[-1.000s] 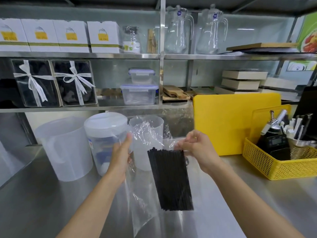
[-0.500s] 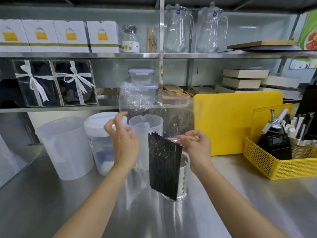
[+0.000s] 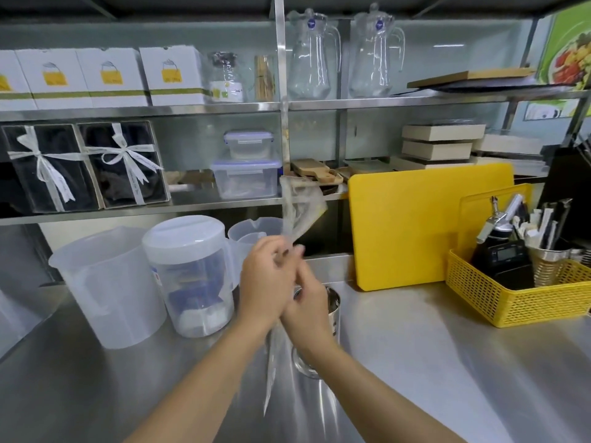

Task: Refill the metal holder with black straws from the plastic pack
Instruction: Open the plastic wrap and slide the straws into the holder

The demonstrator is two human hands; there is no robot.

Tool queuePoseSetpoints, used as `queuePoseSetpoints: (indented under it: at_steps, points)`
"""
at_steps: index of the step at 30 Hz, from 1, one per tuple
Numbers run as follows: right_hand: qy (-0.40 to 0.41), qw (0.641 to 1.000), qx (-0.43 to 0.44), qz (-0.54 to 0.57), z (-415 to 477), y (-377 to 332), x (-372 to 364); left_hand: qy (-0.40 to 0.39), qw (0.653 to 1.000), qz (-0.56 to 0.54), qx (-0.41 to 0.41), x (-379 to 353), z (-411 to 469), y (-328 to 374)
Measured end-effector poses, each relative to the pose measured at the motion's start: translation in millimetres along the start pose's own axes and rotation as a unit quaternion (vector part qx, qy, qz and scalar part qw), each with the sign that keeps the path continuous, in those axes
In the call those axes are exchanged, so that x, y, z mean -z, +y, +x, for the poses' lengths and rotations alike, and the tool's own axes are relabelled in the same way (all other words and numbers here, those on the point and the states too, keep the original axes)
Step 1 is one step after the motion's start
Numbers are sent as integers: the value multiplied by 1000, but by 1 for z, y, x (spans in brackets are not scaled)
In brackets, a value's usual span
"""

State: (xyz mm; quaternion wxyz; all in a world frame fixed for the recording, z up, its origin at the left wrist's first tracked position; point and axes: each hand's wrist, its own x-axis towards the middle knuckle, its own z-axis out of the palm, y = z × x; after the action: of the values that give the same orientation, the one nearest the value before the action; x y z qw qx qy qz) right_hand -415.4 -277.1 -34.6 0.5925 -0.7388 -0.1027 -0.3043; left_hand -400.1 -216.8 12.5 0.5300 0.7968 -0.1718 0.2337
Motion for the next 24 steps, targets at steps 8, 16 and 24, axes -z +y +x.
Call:
queuePoseSetpoints:
  at_steps: [8,16,24]
  points:
    - [123,985,-55,110,15,2,40,-44,957,-249,139,47,33,-24]
    - [-211,914,-215,271,54,11,76,-134,911,-361,149,59,35,-38]
    - [-360,898,-185,171,52,-5,52,-181,909,-349,140,39,22,-26]
